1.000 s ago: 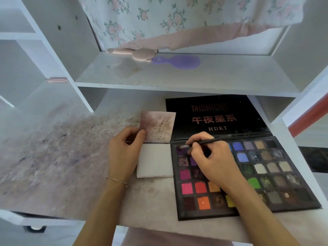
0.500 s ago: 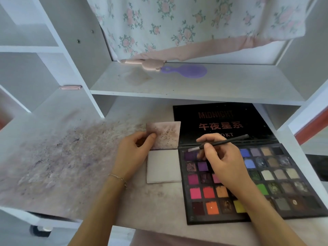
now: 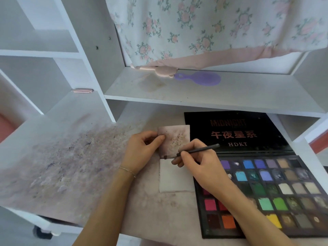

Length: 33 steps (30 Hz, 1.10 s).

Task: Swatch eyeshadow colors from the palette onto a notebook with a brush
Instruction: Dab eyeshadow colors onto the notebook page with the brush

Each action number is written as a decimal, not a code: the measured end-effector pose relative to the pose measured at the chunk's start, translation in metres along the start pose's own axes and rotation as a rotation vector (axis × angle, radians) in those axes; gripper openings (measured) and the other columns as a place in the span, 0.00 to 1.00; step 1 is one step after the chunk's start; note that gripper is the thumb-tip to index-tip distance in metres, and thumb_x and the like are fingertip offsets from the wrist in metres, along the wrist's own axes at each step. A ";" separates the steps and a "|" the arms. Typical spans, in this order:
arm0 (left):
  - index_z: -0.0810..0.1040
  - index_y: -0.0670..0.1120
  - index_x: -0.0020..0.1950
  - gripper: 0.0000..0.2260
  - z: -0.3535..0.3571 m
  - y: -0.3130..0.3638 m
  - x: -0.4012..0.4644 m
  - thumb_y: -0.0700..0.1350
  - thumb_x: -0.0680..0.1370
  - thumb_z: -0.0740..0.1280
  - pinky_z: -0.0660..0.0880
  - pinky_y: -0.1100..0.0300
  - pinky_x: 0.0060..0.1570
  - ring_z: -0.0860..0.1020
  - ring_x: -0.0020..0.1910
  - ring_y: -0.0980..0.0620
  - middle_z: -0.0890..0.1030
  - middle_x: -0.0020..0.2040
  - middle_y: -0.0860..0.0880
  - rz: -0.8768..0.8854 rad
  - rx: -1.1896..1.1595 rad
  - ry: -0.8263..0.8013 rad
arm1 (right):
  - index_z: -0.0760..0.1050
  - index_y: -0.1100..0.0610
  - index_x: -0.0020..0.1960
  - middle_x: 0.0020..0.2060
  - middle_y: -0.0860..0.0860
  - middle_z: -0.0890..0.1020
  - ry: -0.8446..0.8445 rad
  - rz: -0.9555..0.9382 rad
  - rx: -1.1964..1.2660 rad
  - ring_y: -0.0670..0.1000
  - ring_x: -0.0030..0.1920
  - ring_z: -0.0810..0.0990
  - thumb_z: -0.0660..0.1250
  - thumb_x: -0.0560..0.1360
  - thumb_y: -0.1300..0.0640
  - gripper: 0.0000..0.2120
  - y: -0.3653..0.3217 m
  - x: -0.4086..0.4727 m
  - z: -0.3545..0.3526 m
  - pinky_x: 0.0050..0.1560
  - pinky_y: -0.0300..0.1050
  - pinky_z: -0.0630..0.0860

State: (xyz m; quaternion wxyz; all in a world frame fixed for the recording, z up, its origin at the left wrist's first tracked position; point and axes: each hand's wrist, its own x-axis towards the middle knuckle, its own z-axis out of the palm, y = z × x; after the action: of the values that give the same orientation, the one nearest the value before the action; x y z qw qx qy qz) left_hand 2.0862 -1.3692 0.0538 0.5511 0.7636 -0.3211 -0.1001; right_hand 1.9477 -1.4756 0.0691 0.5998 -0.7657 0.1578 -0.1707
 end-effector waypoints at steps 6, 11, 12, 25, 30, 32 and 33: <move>0.80 0.53 0.38 0.08 0.000 -0.001 0.002 0.40 0.73 0.68 0.75 0.57 0.40 0.78 0.37 0.53 0.82 0.37 0.49 0.012 -0.009 0.004 | 0.74 0.50 0.39 0.36 0.43 0.83 0.027 -0.012 -0.073 0.42 0.41 0.81 0.64 0.73 0.59 0.06 0.001 0.001 0.005 0.41 0.35 0.76; 0.80 0.50 0.38 0.06 0.001 0.000 0.001 0.40 0.73 0.68 0.75 0.59 0.39 0.77 0.35 0.55 0.81 0.35 0.50 0.005 -0.005 0.000 | 0.75 0.49 0.39 0.35 0.46 0.83 0.028 -0.029 -0.104 0.39 0.40 0.80 0.65 0.73 0.61 0.08 0.000 0.003 0.005 0.37 0.28 0.72; 0.80 0.50 0.37 0.07 0.001 0.001 0.001 0.40 0.73 0.68 0.75 0.60 0.38 0.77 0.34 0.57 0.80 0.34 0.51 0.005 -0.005 0.002 | 0.75 0.49 0.39 0.35 0.46 0.83 0.024 -0.026 -0.100 0.39 0.40 0.79 0.65 0.73 0.61 0.08 0.000 0.003 0.006 0.37 0.28 0.72; 0.78 0.55 0.36 0.10 0.000 0.002 0.000 0.40 0.73 0.68 0.73 0.69 0.35 0.75 0.32 0.62 0.79 0.32 0.57 0.011 -0.012 0.005 | 0.76 0.50 0.39 0.36 0.48 0.83 -0.030 -0.003 -0.128 0.38 0.37 0.77 0.65 0.72 0.62 0.08 0.000 0.002 0.006 0.37 0.28 0.71; 0.78 0.55 0.36 0.10 0.000 0.002 0.000 0.40 0.73 0.68 0.73 0.70 0.35 0.75 0.32 0.63 0.79 0.32 0.57 0.013 -0.017 0.006 | 0.76 0.50 0.41 0.37 0.48 0.83 -0.007 -0.001 -0.153 0.41 0.38 0.77 0.65 0.73 0.61 0.07 0.001 0.003 0.006 0.38 0.29 0.71; 0.78 0.55 0.35 0.10 0.000 0.001 0.000 0.41 0.73 0.68 0.73 0.68 0.35 0.75 0.32 0.62 0.79 0.32 0.56 0.008 -0.015 0.009 | 0.76 0.50 0.40 0.37 0.48 0.83 -0.015 -0.001 -0.146 0.40 0.37 0.77 0.65 0.73 0.61 0.07 0.001 0.002 0.006 0.37 0.29 0.71; 0.78 0.54 0.35 0.10 0.000 0.002 0.000 0.41 0.73 0.68 0.73 0.67 0.35 0.75 0.32 0.61 0.79 0.32 0.55 0.006 -0.013 0.010 | 0.76 0.51 0.39 0.36 0.48 0.83 -0.022 -0.002 -0.143 0.39 0.37 0.77 0.65 0.72 0.62 0.07 0.001 0.002 0.006 0.37 0.28 0.71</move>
State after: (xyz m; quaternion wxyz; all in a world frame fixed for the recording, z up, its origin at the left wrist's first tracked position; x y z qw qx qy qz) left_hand 2.0858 -1.3699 0.0552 0.5580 0.7595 -0.3201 -0.0969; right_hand 1.9521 -1.4712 0.0672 0.5449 -0.8086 0.1621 -0.1514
